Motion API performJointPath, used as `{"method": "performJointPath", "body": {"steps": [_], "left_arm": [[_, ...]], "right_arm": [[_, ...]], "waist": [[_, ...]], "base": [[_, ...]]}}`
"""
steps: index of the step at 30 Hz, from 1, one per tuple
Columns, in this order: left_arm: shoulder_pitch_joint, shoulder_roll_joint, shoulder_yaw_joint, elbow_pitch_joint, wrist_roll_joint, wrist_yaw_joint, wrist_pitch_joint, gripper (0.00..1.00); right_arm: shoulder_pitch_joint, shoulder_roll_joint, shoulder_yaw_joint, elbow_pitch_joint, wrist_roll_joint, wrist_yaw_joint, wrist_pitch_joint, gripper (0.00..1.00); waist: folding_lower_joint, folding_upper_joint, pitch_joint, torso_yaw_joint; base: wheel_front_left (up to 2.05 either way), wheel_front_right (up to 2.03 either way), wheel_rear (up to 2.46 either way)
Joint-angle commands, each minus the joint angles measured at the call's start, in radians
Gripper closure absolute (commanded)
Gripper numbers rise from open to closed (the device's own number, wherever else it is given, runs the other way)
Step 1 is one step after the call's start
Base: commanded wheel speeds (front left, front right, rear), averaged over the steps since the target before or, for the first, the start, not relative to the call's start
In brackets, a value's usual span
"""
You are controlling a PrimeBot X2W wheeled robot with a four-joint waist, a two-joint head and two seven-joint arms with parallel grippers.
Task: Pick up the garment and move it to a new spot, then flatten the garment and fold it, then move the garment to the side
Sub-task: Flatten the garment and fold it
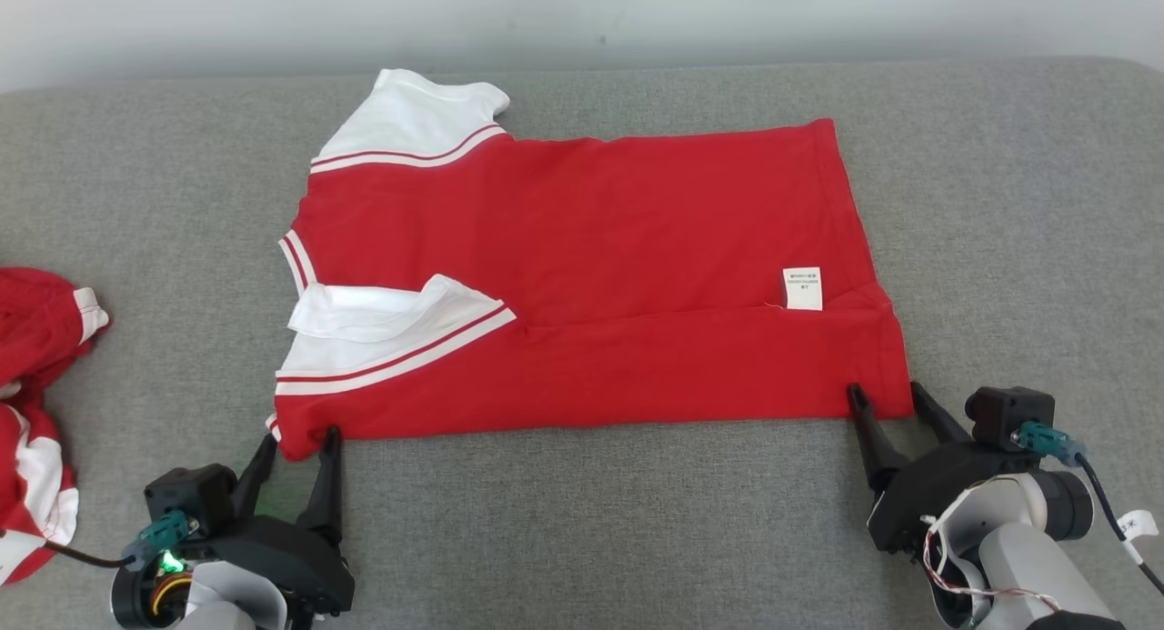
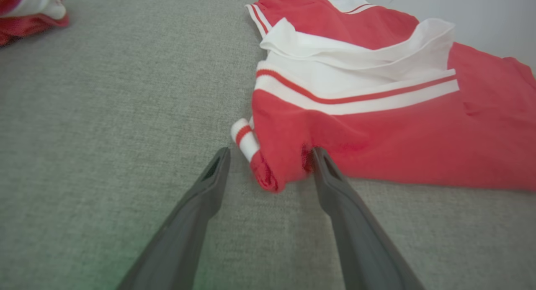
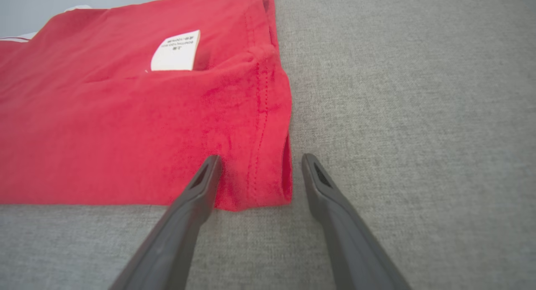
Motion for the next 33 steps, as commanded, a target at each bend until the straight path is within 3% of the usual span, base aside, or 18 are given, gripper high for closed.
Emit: {"method": "performJointPath", "body": {"steps": [1,2,3,12,18,27,28,29,30,33], "left_arm": [[-0.011,-0.004,-0.003,0.022,-0.001,-0.009,-0.001,0.37],[-0.014,-0.012,-0.004,0.034,-0.008,-0.016,-0.002,0.71],[-0.015,-0.019,-0.009,0.049,-0.01,-0.025,-0.001,0.98],[0.059,-0.024,-0.005,0.078,-0.026,-0.059,-0.022,1.0],[0.216,-0.011,-0.002,-0.06,-0.047,-0.014,-0.012,1.0],[0.374,0.03,-0.007,-0.255,-0.065,0.071,0.048,1.0],[0.376,0.032,-0.006,-0.265,-0.063,0.078,0.049,0.97],[0.377,0.032,-0.003,-0.275,-0.066,0.082,0.048,0.53],[0.376,0.033,-0.002,-0.279,-0.067,0.086,0.049,0.0],[0.374,0.035,-0.003,-0.287,-0.06,0.092,0.046,0.0]], "right_arm": [[-0.007,0.011,0.009,0.029,0.003,-0.002,0.005,0.43],[-0.013,0.015,0.012,0.043,0.009,-0.002,0.0,1.0],[-0.016,0.014,0.014,0.053,0.014,-0.002,-0.005,1.0],[0.056,-0.03,0.002,0.048,0.09,-0.002,-0.075,1.0],[0.231,-0.049,-0.055,-0.089,0.14,-0.002,-0.061,1.0],[0.449,0.008,-0.133,-0.347,0.104,-0.002,0.099,1.0],[0.456,0.016,-0.14,-0.365,0.099,-0.002,0.116,0.61],[0.46,0.022,-0.149,-0.379,0.091,-0.002,0.132,0.13],[0.462,0.028,-0.159,-0.394,0.086,-0.002,0.143,0.0],[0.475,0.047,-0.179,-0.431,0.066,-0.002,0.166,0.0]], "waist": [[0.0,-0.0001,-0.002,0.003],[0.0,-0.0001,-0.004,0.006],[0.0,-0.0001,-0.008,0.011],[0.0,-0.0001,-0.109,0.023],[0.0,-0.0001,-0.166,0.04],[0.0,-0.0001,-0.162,0.051],[0.0,-0.0001,-0.159,0.05],[0.0,-0.0001,-0.158,0.051],[0.0,-0.0001,-0.157,0.051],[0.0,-0.0001,-0.157,0.049]], "base": [[0.0,0.0,0.0],[0.0,0.0,0.0],[0.0,0.0,0.0],[0.0,0.0,0.0],[0.0,0.0,0.0],[0.0,0.0,0.0],[0.0,0.0,0.0],[0.0,0.0,0.0],[0.0,0.0,0.0],[0.0,0.0,0.0]]}}
